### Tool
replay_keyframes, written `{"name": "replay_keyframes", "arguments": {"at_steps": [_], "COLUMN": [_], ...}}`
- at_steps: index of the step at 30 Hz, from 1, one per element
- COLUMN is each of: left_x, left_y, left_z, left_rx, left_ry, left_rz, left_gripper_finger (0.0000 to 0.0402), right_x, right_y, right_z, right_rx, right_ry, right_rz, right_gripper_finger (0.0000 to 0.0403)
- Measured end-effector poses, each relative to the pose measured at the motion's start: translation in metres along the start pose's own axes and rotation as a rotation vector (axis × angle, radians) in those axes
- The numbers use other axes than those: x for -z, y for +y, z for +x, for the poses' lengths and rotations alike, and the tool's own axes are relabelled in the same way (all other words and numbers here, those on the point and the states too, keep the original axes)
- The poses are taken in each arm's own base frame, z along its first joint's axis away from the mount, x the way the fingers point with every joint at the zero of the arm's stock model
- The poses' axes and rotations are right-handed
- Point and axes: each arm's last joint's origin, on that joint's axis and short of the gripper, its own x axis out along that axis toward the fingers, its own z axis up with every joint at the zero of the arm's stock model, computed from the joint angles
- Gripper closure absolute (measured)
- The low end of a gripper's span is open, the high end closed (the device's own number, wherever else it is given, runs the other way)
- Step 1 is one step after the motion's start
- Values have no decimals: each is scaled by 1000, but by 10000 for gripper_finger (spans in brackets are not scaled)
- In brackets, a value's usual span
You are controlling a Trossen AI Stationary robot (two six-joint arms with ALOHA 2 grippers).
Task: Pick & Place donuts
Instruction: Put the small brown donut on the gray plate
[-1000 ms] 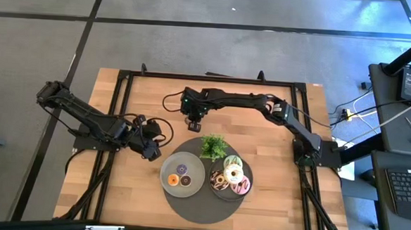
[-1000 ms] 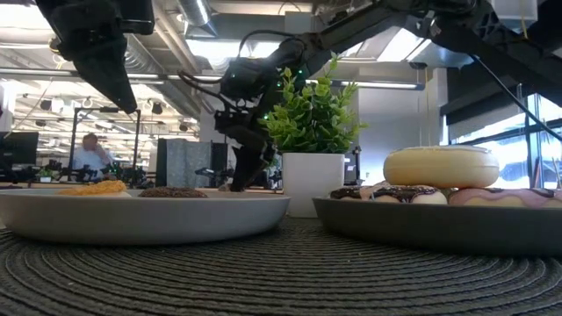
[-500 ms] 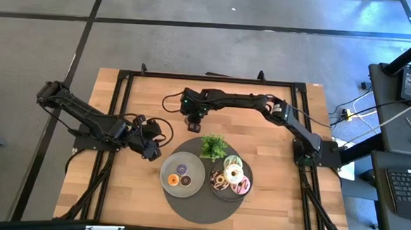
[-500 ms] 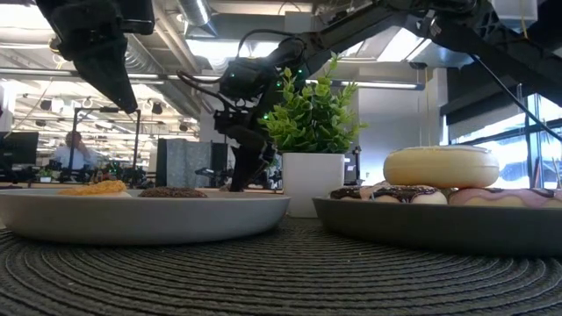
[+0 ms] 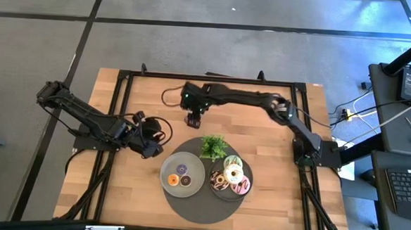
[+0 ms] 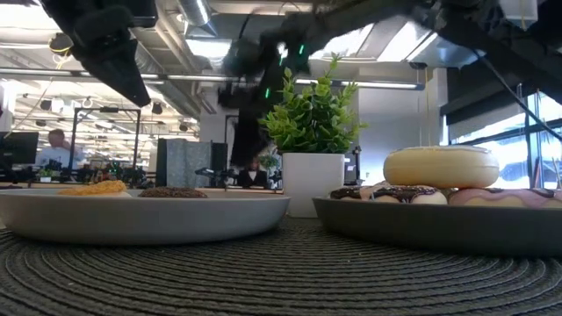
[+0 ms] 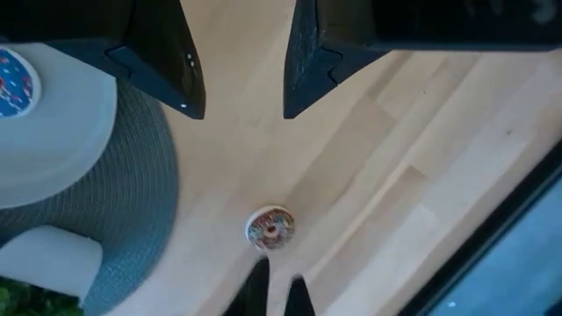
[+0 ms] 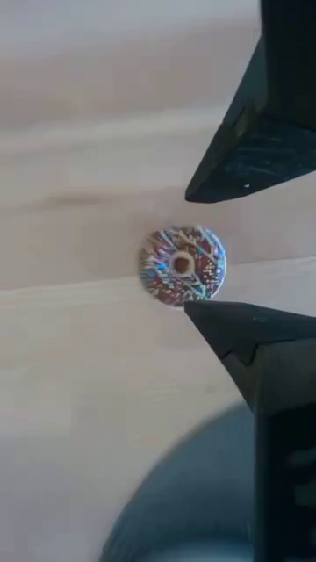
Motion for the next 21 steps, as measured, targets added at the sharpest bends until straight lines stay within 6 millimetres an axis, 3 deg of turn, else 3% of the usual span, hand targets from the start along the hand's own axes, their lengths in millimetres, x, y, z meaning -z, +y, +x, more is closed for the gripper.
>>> {"name": "replay_keyframes", "arguments": {"at_steps": [5, 11, 14, 21], "left_x": [-2, -5, -10, -27], "left_y": [1, 0, -1, -9], "left_z": [0, 0, 2, 16], "left_rx": [-35, -50, -38, 32], "left_ry": [-45, -98, -128, -144], "left_rz": [-3, -29, -55, 65], "left_gripper_finger": [254, 252, 255, 258], "right_x": [-13, 5, 27, 95], "right_y": [5, 27, 38, 51], "right_z": [-79, -147, -169, -193], "right_rx": [15, 13, 4, 21], "right_ry": [-136, -267, -342, -572], "right_rz": [-16, -53, -71, -49], "right_gripper_finger": [208, 208, 208, 208]}}
